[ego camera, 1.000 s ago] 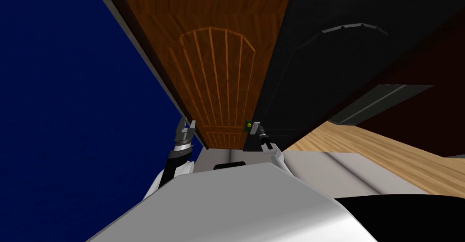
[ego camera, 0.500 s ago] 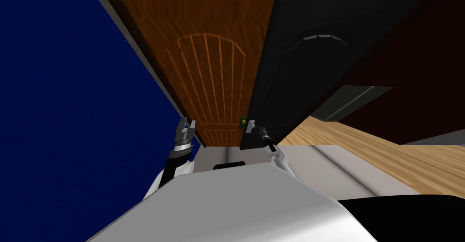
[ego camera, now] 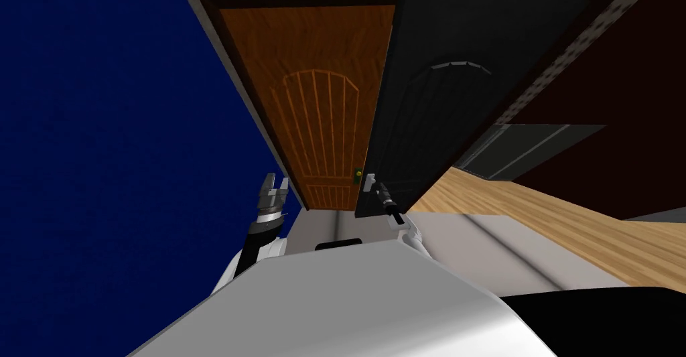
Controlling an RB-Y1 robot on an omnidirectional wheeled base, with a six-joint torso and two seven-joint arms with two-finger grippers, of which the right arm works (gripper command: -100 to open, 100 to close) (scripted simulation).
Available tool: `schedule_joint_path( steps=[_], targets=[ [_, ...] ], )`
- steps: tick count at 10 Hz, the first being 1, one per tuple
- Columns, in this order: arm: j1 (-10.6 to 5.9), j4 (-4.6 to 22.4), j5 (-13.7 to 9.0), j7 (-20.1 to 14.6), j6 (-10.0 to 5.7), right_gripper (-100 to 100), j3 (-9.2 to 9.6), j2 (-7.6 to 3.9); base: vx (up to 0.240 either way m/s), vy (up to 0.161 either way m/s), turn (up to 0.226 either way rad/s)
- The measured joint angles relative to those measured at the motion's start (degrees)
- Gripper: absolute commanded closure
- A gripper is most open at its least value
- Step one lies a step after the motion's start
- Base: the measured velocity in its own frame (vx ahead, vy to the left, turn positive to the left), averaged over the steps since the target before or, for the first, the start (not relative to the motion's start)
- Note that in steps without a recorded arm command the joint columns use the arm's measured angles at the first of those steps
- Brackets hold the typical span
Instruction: Pull the door open
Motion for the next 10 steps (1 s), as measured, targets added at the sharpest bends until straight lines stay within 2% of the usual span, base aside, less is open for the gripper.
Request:
schedule_joint_path(
  steps=[1, 2, 4, 5, 8, 9, 10],
  targets=[
    [0.39, -0.95, 0.19, -0.56, -0.16, -100, 0.89, -0.07, -0.091, 0.018, 0.015],
    [0.44, -1.07, 0.21, -0.72, -0.18, -100, 1.00, -0.07, 0.074, -0.111, -0.164],
    [0.34, 0.40, -0.14, 0.04, -0.03, -100, -0.30, -0.21, 0.158, -0.160, -0.021],
    [0.18, 0.78, -0.25, 0.30, -0.02, -100, -0.61, -0.21, 0.186, -0.040, 0.061],
    [-0.97, 0.78, -0.31, 0.69, -0.10, -100, -0.26, 0.25, 0.166, 0.075, 0.080],
    [-1.09, 0.76, -0.30, 0.73, -0.09, 100, -0.21, 0.31, -0.010, -0.006, -0.018],
    [-1.09, 0.72, -0.32, 0.70, -0.12, 100, -0.25, 0.27, -0.031, -0.023, 0.002]
  ],
)
